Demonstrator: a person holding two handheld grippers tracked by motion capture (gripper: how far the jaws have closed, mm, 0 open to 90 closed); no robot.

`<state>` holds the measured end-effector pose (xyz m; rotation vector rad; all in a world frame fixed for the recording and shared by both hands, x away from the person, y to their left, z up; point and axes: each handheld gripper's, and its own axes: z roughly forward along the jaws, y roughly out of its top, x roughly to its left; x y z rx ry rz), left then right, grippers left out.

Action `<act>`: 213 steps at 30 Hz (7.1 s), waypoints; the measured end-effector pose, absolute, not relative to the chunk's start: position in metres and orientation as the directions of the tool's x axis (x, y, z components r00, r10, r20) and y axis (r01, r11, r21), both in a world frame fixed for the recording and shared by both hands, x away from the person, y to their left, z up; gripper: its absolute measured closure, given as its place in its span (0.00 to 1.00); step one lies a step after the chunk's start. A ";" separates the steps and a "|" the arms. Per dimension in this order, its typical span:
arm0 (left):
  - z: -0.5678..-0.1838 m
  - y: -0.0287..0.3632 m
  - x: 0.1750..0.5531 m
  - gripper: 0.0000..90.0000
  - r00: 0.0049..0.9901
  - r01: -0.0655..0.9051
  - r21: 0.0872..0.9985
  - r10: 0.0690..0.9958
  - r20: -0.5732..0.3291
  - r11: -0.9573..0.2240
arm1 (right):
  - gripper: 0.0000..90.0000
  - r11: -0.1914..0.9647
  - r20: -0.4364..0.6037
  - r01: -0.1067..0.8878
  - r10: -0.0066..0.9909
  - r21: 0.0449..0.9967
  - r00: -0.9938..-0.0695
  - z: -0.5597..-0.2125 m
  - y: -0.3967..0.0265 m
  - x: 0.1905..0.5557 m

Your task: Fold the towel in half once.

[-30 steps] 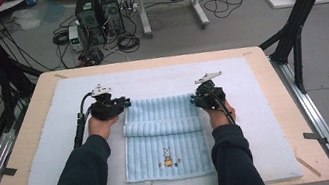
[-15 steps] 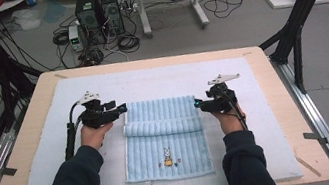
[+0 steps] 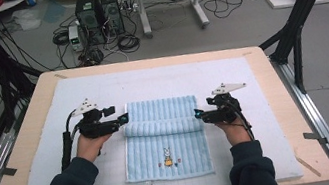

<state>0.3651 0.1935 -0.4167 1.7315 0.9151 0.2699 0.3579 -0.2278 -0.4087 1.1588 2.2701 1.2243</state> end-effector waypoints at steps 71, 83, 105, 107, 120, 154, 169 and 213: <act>-0.451 0.180 0.286 0.81 0.725 0.490 0.808 0.667 -0.170 -0.327 | 0.91 0.375 0.081 0.511 0.741 0.774 -0.666 -0.446 -0.218 0.262; -0.444 0.186 0.278 0.98 0.738 0.469 0.845 0.639 -0.215 -0.257 | 0.99 0.386 0.058 0.473 0.724 0.792 -0.688 -0.443 -0.215 0.257; -0.440 0.191 0.275 0.99 0.729 0.506 0.839 0.620 -0.290 -0.202 | 0.85 0.442 -0.006 0.472 0.734 0.763 -0.679 -0.444 -0.213 0.253; -0.440 0.192 0.274 0.99 0.729 0.507 0.840 0.617 -0.296 -0.195 | 0.92 0.435 0.004 0.477 0.736 0.764 -0.677 -0.445 -0.214 0.254; -0.431 0.203 0.264 0.99 0.740 0.513 0.840 0.586 -0.330 -0.174 | 0.95 0.404 -0.001 0.419 0.721 0.813 -0.693 -0.425 -0.221 0.234; -0.418 0.205 0.277 0.54 0.737 0.423 0.892 0.633 -0.237 -0.158 | 0.66 0.352 0.047 0.470 0.758 0.810 -0.650 -0.418 -0.228 0.228; -0.447 0.183 0.267 0.61 0.765 0.490 0.821 0.596 -0.244 -0.293 | 0.85 0.451 0.021 0.501 0.727 0.739 -0.686 -0.443 -0.212 0.227; -0.437 0.188 0.252 0.73 0.794 0.464 0.823 0.566 -0.222 -0.328 | 0.82 0.486 -0.040 0.459 0.718 0.743 -0.695 -0.428 -0.210 0.206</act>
